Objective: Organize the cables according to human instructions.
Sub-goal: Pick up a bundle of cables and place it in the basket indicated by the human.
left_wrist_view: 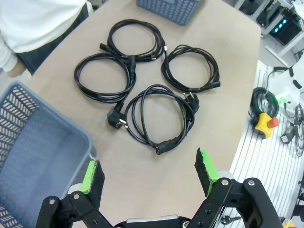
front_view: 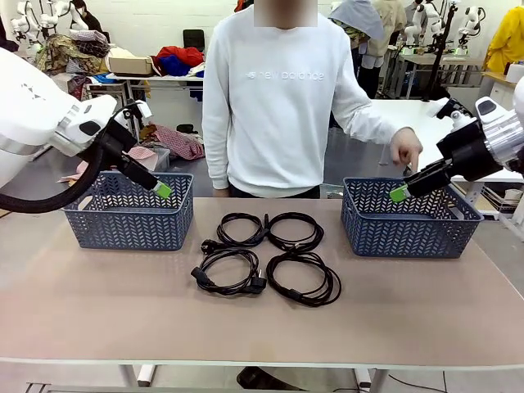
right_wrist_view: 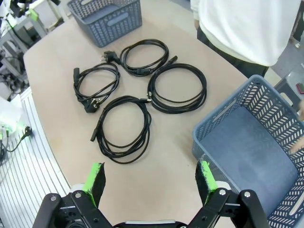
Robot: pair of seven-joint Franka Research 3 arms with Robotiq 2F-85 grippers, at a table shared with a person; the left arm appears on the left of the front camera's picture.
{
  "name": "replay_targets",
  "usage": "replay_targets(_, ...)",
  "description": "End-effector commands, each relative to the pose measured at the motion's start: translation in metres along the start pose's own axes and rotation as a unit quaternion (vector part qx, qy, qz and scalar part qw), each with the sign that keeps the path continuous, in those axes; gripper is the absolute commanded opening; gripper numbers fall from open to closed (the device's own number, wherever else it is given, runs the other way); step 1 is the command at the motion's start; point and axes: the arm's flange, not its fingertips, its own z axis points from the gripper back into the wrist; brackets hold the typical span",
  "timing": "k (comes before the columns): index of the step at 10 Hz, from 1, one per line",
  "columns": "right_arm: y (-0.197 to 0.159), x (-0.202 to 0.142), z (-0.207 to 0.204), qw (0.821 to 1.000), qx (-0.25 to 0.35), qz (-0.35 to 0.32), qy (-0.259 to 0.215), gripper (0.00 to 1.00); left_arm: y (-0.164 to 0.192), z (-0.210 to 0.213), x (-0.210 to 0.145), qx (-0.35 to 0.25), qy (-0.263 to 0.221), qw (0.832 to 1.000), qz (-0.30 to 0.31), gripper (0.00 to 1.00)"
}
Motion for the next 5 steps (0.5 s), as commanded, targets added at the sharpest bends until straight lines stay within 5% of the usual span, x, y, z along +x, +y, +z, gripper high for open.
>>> replay_targets(1, -0.0047, 0.0003, -0.0014, 1.0, 0.008, 0.012, -0.009, 1.0, 0.0005, 0.0006, -0.0027, -0.008, -0.012, 1.0, -0.008, 1.0)
replay_targets(5, -0.0047, 0.0003, -0.0014, 1.0, 0.008, 0.012, -0.009, 1.0, 0.0005, 0.0006, -0.0027, -0.008, -0.012, 1.0, -0.008, 1.0)
